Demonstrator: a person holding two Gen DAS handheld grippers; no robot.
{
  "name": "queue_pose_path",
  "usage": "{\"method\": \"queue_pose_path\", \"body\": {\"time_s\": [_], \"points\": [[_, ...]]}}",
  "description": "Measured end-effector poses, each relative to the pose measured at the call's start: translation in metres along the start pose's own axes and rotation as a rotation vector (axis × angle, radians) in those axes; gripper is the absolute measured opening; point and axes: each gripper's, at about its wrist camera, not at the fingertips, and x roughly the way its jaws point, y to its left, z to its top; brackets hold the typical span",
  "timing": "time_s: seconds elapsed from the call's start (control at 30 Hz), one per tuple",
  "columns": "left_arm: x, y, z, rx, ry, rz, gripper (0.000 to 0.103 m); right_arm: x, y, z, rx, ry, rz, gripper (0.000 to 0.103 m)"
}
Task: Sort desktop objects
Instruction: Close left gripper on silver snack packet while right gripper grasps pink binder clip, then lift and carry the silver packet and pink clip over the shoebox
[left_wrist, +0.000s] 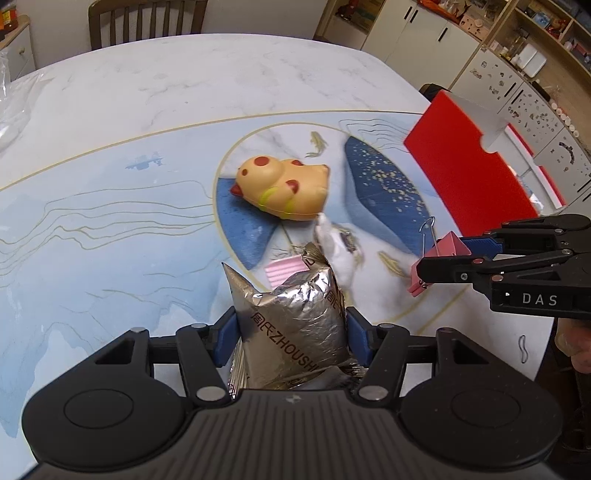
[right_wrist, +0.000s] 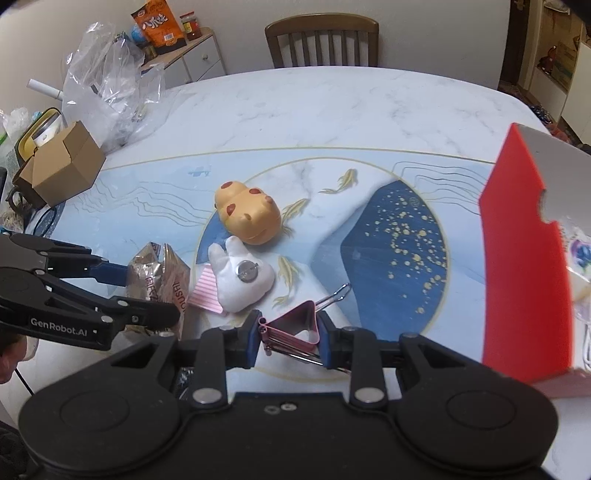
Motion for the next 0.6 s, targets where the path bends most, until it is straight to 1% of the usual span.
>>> {"method": "queue_pose_path", "body": {"time_s": [0.33, 0.6], "points": [[-0.021, -0.032, 0.003, 0.036, -0.027, -0.047, 0.059, -0.038, -0.014, -0.015, 0.017, -0.020, -0.054, 0.029], [-0.027, -0.068, 0.013, 0.092, -0.036, -0.086, 0.059, -0.074, -0.031, -0.025, 0.030, -0.050, -0.087, 0.029]]}}
